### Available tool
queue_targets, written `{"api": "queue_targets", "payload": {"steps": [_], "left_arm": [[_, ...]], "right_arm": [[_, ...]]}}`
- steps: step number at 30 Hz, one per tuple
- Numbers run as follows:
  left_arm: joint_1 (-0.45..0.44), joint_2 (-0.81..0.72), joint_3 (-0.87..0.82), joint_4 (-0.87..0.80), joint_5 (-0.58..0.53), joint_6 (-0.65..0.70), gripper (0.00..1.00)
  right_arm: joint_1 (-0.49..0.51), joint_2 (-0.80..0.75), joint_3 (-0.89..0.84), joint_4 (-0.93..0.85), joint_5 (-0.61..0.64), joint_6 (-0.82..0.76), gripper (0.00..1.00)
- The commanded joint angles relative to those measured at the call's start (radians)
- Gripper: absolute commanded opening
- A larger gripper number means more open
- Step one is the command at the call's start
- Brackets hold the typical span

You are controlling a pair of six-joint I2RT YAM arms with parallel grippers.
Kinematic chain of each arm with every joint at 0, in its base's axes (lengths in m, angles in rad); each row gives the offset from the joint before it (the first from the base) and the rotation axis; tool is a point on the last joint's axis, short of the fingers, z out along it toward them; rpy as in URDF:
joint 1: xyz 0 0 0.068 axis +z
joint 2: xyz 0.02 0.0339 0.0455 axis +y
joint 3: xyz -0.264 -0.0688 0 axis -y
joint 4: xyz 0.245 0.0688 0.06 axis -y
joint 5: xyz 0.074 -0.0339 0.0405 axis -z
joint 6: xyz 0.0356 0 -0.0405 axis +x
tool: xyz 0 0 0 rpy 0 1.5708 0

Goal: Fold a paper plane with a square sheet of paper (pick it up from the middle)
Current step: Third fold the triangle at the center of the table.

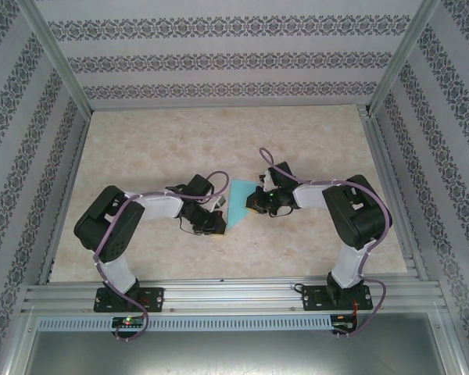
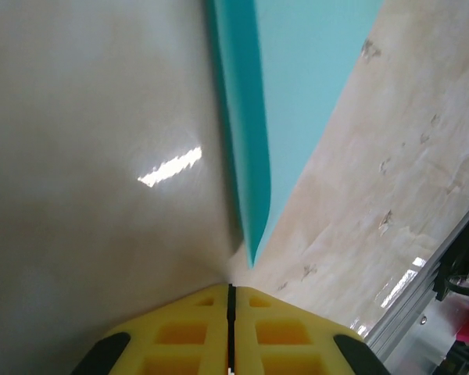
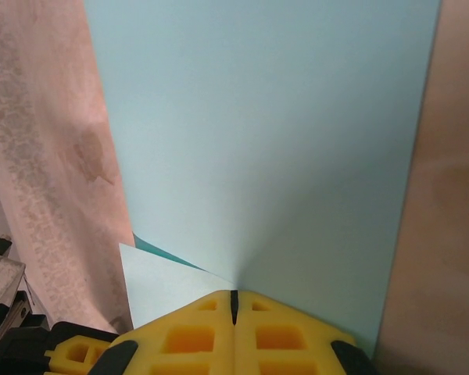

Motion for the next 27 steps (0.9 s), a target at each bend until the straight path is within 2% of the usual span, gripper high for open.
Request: {"api": "queue_targets", "payload": {"steps": [1,4,7,12,15,17,23,27], "left_arm": [[0.01,-0.043,-0.034,-0.166,0.005,-0.02,0.11],[0.01,-0.117,-0.015,-0.116,0.041,-0.043,0.12],[0.01,-0.15,0.02,-0.064,0.025,-0.07,0.17],[0.01,-0.056,0.102,0.067,0.028,-0.104,0.19],[0.008,0.032,0.141,0.11,0.068,-0.112,0.19],[0.008,0.07,0.149,0.108,0.066,-0.105,0.17],[0.008,0.14,0.136,0.005,-0.047,-0.043,0.1],[0.01,0.151,0.116,0.003,-0.06,-0.022,0.09]], "right_arm": [[-0.007,0.053,-0.036,-0.071,0.139,-0.012,0.0],[-0.007,0.054,-0.039,-0.064,0.14,-0.006,0.0],[-0.006,0.058,-0.042,-0.053,0.139,0.001,0.0],[-0.003,0.058,-0.046,-0.018,0.117,0.027,0.01],[-0.001,0.052,-0.044,-0.021,0.118,0.033,0.01],[-0.001,0.046,-0.044,-0.015,0.111,0.038,0.01],[0.0,-0.022,-0.025,-0.006,0.076,0.027,0.06],[0.005,-0.105,-0.016,0.007,0.038,0.02,0.09]]}}
